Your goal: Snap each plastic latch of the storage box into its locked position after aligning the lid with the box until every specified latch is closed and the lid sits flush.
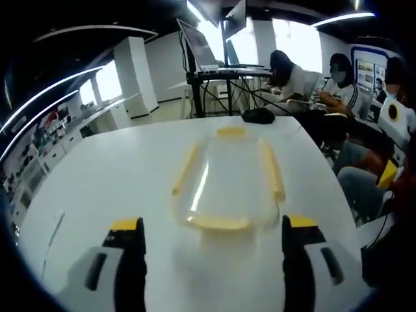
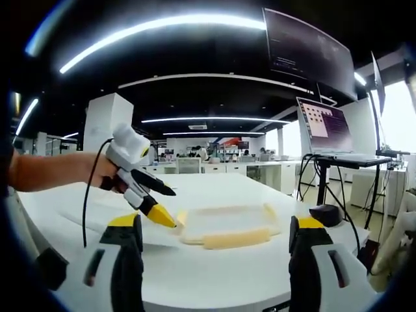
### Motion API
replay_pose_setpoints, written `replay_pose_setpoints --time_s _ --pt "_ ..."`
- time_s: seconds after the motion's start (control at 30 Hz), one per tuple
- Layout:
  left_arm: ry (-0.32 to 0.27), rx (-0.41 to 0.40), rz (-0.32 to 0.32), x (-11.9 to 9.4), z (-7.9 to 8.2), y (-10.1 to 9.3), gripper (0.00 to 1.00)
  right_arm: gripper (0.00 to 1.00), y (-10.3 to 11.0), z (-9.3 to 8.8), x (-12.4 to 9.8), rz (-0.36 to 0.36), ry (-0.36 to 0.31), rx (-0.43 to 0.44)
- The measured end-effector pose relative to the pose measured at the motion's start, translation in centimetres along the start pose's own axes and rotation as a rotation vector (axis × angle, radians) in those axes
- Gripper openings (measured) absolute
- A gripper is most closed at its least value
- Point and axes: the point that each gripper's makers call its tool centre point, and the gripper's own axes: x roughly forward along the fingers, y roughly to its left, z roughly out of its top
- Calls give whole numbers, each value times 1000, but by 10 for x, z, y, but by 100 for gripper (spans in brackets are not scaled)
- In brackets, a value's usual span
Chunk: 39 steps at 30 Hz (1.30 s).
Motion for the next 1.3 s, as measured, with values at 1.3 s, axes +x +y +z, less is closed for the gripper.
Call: replay_pose_setpoints --time_s 1.3 --pt "171 162 -32 7 -8 -3 76 93 -9 -5 -1 -18 13 -5"
